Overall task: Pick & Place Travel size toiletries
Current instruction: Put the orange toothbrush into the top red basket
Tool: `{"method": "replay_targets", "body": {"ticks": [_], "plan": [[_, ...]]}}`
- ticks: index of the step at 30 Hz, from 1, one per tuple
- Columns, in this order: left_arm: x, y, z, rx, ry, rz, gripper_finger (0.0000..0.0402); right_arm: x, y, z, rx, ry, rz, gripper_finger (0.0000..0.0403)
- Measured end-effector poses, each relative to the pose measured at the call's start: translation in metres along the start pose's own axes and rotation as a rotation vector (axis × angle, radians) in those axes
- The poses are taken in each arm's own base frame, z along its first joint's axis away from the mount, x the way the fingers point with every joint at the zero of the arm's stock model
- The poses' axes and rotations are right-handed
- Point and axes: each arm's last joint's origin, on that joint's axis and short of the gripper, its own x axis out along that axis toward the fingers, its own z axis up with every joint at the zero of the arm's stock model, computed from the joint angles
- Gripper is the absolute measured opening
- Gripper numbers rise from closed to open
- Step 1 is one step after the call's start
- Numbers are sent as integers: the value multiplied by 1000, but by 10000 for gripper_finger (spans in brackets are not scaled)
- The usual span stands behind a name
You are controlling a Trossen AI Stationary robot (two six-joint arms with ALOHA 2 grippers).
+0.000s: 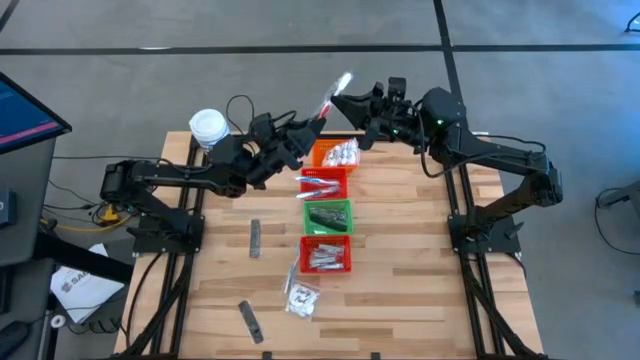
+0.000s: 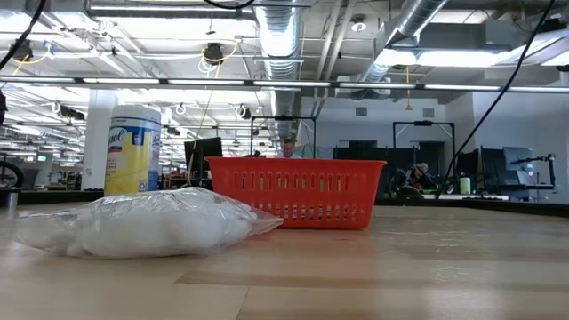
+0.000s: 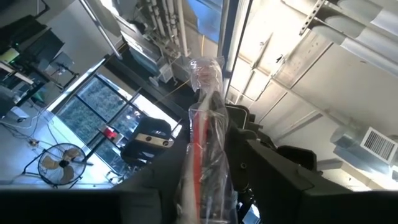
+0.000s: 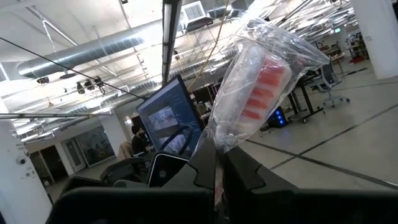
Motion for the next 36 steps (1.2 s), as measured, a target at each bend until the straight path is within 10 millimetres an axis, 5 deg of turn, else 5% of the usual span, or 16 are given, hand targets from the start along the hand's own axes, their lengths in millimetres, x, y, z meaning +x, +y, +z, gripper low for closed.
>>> {"method": "replay_targets", "body": {"ticks": [11,18,26,36], "plan": [[0,1,-2,4,22,-9,16,0,-2,2,1,-3,0,4],[0,0,-2,-3,27,-17,16,0,-2,1,1,8,16,9],[-3,-6,0,-30,79,-79,12,-4,0,-4,29,189,259,64],[-27,-34,31,49,172,-18,12,-28,-8,-2,110,486,460,144]]}}
